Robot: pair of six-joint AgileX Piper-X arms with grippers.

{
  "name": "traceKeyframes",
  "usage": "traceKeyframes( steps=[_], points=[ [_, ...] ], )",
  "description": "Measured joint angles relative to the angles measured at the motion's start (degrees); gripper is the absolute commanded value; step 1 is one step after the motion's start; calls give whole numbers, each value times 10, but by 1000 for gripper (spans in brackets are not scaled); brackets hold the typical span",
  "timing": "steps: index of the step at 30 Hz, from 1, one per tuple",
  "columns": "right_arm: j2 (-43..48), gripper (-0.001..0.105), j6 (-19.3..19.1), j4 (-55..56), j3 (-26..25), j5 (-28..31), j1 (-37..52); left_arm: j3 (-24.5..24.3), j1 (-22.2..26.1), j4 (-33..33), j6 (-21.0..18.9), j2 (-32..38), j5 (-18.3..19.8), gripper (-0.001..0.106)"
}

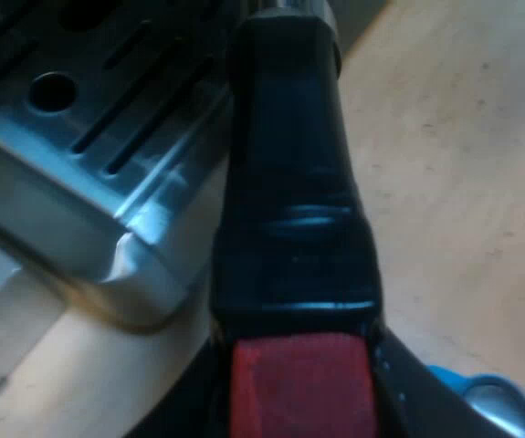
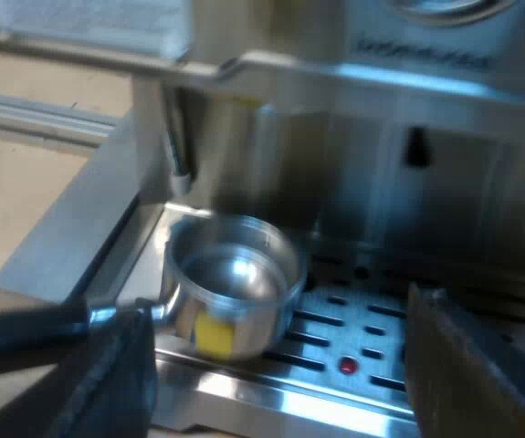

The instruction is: Put the handle in the coffee machine

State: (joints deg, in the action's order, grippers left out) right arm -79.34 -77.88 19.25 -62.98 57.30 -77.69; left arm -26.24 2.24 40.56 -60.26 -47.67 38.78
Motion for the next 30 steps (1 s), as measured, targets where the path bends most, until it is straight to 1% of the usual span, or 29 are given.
traceKeyframes(
  steps=[3,6,11,12,13,17,22,23,24,27,30],
  points=[
    [-18,60,-4,-19,0,0,0,0,12,-13,-2,-13,0,0],
    [-47,60,-8,-38,0,0,0,0,12,-17,-1,-16,4,0],
    [-51,60,-7,-47,0,-2,0,0,11,-18,11,-16,10,0],
    [-51,60,1,-57,0,-2,0,0,11,-18,11,-16,11,0],
    [-51,60,1,-64,0,-2,0,0,11,-18,11,-16,14,0],
    [-65,60,0,-116,1,25,0,0,11,-20,12,-23,28,0],
    [-71,60,-10,-168,16,36,0,0,12,-21,12,-47,29,0],
    [-76,60,-21,-223,39,46,0,0,12,-21,12,-49,29,0],
    [-84,60,-65,-287,64,60,0,0,12,-21,13,-49,30,0],
    [-103,60,-144,-395,97,64,0,-13,12,-24,19,-60,33,0],
    [-130,60,-189,-482,103,64,0,-32,12,-36,19,-79,43,0]
  ],
)
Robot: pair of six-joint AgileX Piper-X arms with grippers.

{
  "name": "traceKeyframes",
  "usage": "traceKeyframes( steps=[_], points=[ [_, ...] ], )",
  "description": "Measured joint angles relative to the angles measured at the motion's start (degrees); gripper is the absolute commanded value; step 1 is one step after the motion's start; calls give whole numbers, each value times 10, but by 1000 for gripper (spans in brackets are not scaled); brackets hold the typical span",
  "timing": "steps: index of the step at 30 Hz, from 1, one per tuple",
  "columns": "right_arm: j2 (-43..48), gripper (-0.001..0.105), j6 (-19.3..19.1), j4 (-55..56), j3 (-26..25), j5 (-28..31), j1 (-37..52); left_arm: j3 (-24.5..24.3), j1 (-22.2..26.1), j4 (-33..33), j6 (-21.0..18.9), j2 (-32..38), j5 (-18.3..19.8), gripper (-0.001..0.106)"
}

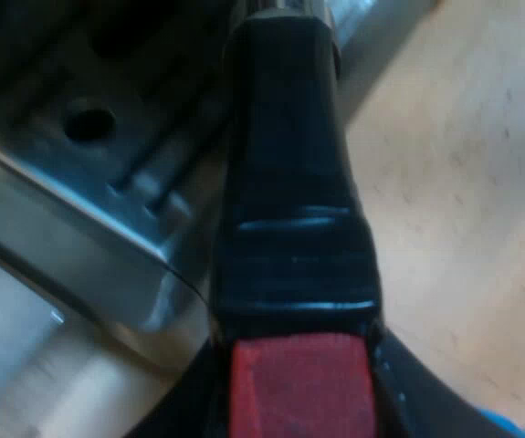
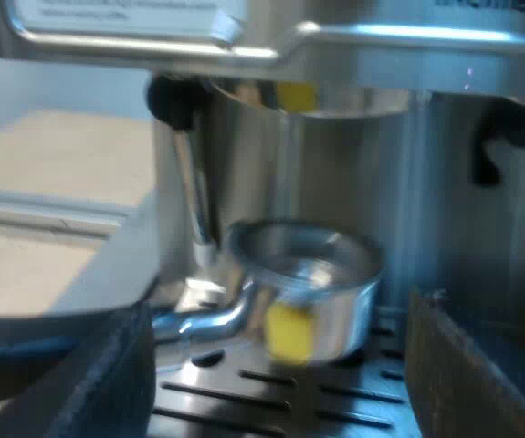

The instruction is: Put the handle in the coffee machine

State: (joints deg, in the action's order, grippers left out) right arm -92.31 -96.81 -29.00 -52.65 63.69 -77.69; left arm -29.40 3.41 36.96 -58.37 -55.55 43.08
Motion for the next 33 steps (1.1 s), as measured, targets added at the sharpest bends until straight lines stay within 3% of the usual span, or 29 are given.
traceKeyframes(
  steps=[8,15,33],
  points=[
    [-60,60,-85,-159,0,1,3,-28,0,-4,10,-37,4,0],
    [-71,60,-139,-220,0,1,11,-50,0,-15,25,-80,15,0],
    [-71,60,-146,-222,0,1,11,-67,0,-49,31,-112,12,0]
  ],
)
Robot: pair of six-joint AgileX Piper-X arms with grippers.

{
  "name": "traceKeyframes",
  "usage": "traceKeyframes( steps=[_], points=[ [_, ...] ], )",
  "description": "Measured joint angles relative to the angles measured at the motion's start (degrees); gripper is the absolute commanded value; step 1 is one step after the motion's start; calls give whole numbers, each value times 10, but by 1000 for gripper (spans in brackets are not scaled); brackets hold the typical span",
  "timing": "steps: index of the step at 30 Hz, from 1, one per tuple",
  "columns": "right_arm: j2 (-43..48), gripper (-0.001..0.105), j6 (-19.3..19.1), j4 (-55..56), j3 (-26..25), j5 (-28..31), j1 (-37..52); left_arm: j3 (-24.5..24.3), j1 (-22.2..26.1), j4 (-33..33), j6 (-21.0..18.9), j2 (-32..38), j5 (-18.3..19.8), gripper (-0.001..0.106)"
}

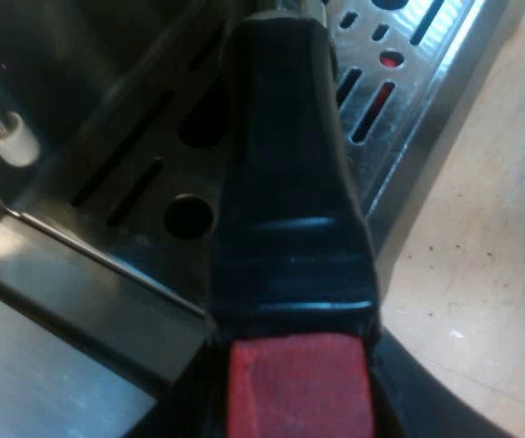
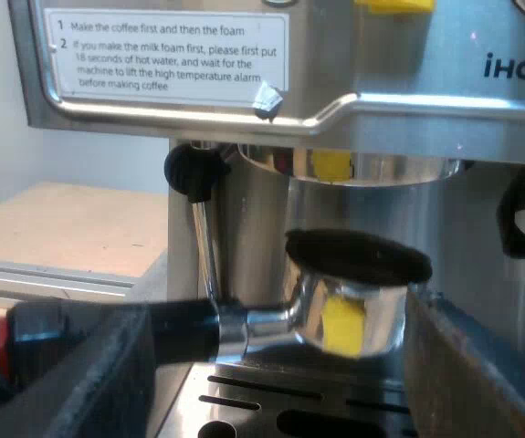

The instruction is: Put the handle in the coffee machine

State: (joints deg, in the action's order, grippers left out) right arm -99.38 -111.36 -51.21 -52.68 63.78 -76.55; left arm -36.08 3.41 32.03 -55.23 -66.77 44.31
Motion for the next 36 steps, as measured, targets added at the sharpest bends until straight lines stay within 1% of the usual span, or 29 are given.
traceKeyframes(
  steps=[4,8,21,27,33,36],
  points=[
    [0,60,0,0,0,0,0,-2,0,-13,-1,0,-3,0],
    [0,60,-1,0,0,0,0,-2,0,-20,-14,0,-5,0],
    [0,60,-3,0,0,0,0,-2,0,-40,-18,0,-6,0],
    [0,60,-4,0,0,0,0,-24,0,-42,-19,0,-6,0],
    [0,60,-4,0,0,0,0,-36,0,-43,-34,0,-7,0],
    [0,60,-4,0,0,0,0,-39,0,-41,-40,0,0,0]
  ],
)
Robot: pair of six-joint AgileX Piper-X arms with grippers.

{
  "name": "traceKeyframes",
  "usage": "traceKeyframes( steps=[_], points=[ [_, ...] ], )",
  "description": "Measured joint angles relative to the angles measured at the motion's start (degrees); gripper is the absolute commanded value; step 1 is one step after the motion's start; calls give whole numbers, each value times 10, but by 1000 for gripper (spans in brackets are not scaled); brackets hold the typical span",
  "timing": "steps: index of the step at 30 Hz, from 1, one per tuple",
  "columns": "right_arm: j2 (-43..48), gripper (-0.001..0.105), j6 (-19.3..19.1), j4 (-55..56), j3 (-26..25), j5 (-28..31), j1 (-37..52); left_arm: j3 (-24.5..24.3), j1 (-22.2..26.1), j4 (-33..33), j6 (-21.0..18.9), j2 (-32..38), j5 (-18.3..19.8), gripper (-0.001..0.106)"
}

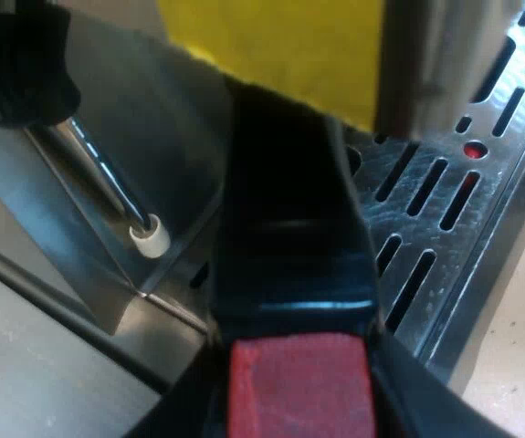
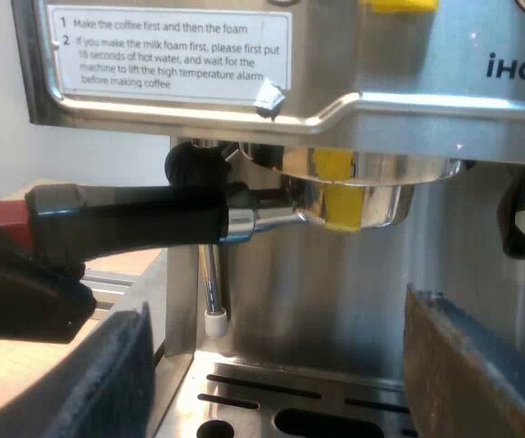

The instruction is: Put the handle in the coffee machine

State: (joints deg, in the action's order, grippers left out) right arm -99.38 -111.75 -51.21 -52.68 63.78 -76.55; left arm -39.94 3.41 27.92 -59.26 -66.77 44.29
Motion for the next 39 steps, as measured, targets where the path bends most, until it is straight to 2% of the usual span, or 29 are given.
traceKeyframes(
  steps=[14,17,24,35,39],
  points=[
    [0,60,-1,4,0,0,0,-2,0,36,23,11,13,0],
    [0,60,-1,4,0,0,0,-2,14,44,26,19,14,0],
    [0,60,-1,4,0,0,0,-3,32,48,31,24,51,0],
    [0,60,-1,34,0,4,28,-3,32,53,32,34,48,0],
    [0,60,-1,44,0,-42,76,-3,32,53,35,34,48,0]
  ],
)
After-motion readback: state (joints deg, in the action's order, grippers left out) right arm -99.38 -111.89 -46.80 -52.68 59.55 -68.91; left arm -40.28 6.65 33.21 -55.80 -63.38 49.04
